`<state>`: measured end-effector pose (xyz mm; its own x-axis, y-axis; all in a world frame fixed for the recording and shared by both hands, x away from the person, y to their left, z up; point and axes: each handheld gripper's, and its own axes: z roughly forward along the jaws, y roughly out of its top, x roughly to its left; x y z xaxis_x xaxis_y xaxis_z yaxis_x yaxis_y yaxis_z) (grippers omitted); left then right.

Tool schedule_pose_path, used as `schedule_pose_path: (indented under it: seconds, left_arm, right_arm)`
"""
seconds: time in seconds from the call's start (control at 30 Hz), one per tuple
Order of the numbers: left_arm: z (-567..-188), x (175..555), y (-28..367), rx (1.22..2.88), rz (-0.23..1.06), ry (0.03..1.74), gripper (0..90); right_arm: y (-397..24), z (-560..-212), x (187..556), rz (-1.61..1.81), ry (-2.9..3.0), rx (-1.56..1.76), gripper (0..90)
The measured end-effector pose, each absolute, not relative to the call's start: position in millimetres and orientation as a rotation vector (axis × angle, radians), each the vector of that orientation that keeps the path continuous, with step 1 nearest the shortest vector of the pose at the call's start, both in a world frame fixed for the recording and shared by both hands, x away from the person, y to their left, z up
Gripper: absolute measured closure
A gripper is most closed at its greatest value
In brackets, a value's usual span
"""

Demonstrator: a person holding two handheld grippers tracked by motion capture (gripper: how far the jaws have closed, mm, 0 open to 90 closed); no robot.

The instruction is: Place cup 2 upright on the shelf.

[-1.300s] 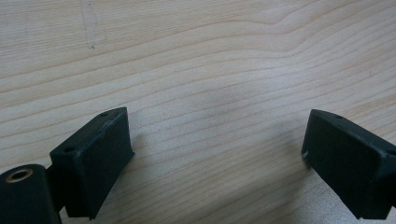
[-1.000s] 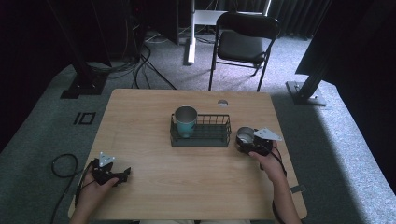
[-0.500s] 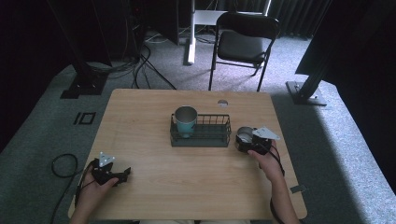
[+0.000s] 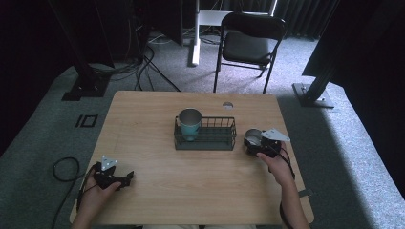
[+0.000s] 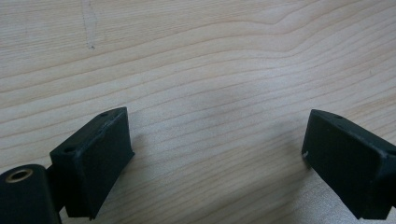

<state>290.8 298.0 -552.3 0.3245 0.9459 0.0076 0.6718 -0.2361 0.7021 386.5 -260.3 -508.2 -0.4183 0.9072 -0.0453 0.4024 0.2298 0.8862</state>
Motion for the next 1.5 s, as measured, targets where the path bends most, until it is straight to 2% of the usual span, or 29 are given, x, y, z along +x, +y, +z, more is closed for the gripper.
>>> schedule_pose_path:
  seconds: [1.5]
  left_arm:
    - [-552.3, 290.7, 298.1, 1.995, 0.591, 1.419, 8.9]
  right_arm:
    - [-267.9, -434.5, 382.3, 1.167, 1.876, 1.14, 12.9]
